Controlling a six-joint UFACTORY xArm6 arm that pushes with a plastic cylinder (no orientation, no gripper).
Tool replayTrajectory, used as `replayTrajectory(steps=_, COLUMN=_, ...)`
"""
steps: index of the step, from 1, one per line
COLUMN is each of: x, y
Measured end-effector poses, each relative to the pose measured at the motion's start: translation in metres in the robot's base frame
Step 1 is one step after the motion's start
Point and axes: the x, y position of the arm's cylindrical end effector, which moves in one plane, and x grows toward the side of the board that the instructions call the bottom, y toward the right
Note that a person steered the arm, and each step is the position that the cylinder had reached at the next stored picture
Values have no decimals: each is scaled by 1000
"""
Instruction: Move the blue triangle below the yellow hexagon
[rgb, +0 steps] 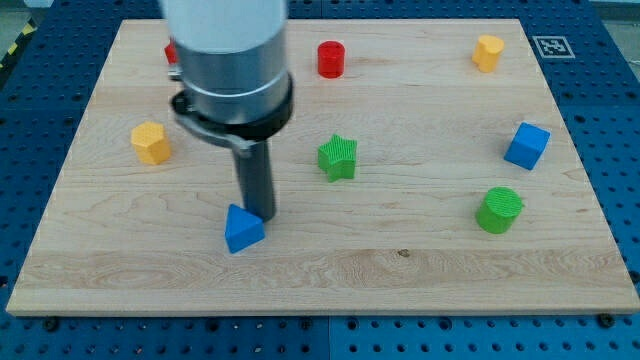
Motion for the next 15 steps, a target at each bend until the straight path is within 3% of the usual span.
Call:
replayTrajectory(steps=2, x=19, y=103)
replayTrajectory(steps=4, x=28, y=-18)
replayTrajectory(steps=7, x=10, y=-23)
replayTrajectory(steps=9, x=11, y=-93)
replayTrajectory(steps=13, x=-26, y=-108)
replayTrajectory(steps=15, x=21, y=-124)
